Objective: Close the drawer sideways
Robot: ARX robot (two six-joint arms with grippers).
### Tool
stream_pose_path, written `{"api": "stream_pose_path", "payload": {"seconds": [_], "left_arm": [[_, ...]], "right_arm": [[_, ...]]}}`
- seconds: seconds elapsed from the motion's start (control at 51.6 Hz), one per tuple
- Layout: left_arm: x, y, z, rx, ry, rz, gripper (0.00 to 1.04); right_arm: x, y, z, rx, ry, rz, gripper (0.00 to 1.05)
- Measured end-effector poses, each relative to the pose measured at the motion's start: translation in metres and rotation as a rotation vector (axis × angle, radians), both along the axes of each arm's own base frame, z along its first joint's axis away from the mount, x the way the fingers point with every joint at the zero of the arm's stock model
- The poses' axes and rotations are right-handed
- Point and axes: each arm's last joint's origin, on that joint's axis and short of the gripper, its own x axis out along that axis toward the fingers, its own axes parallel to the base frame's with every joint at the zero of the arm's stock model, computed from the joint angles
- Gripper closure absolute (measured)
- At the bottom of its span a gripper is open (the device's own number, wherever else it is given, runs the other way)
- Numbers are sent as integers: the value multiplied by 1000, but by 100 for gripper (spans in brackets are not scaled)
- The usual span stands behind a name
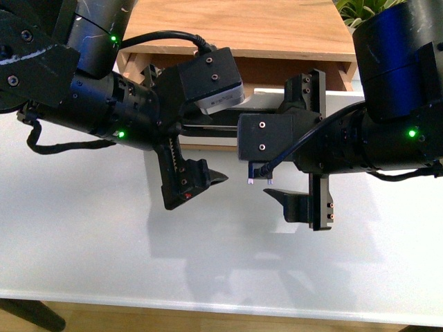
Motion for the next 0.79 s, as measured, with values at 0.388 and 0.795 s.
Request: {"api": "stream_pose_path", "payload": {"seconds": [0.388, 0.795], "left_arm": [[24, -7, -4, 17, -12, 29, 9], [55, -13, -2, 25, -42, 71, 9]], "right_arm": [[23, 0, -2, -8, -38, -59, 9], [54, 6, -3, 17, -85, -113, 9]]}}
